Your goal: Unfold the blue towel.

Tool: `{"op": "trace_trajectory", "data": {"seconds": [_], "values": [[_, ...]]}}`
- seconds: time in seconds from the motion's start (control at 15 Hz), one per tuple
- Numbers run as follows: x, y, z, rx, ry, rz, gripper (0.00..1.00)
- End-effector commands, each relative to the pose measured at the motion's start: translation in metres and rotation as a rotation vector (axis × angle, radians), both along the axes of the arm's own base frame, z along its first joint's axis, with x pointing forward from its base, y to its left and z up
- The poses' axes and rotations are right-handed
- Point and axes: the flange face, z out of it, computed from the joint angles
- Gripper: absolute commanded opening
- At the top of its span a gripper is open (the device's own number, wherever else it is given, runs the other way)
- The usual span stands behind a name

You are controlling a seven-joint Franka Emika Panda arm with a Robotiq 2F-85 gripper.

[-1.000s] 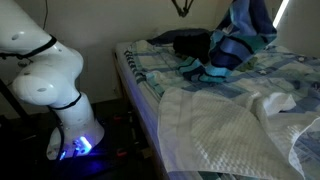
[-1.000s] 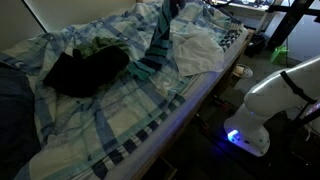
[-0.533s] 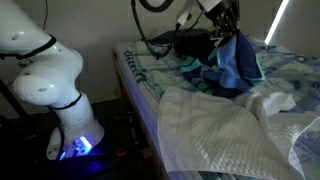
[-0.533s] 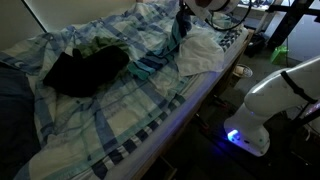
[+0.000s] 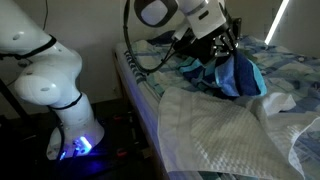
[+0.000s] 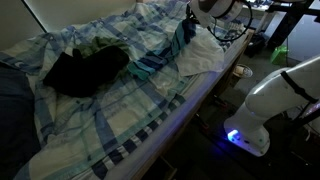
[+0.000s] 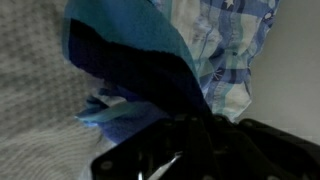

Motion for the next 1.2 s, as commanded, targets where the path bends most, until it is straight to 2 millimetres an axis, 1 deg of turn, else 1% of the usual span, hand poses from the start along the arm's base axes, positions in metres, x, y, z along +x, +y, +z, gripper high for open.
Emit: {"op": "trace_trajectory", "data": {"seconds": [0.0,0.13,0.2,0.47,0.6,0.73,0.8,0.93,1.07,1.13], "values": [[0.004,-0.007,-0.015,0.043,-0.009,-0.038,0.31],[0.005,-0.013,-0.022,0.053,0.0,-0.052,0.35],[0.005,-0.017,-0.025,0.057,0.002,-0.06,0.41],[0.003,-0.031,-0.031,0.051,0.005,-0.089,0.71],[0.003,-0.03,-0.029,0.041,-0.001,-0.084,0.86],[0.004,-0.019,-0.02,0.021,-0.015,-0.052,0.99],[0.006,-0.013,-0.015,0.008,-0.021,-0.032,1.0],[0.01,0.003,0.003,-0.037,-0.033,0.025,1.0],[0.014,0.019,0.026,-0.092,-0.05,0.09,1.0],[0.015,0.027,0.041,-0.127,-0.06,0.117,1.0]]}}
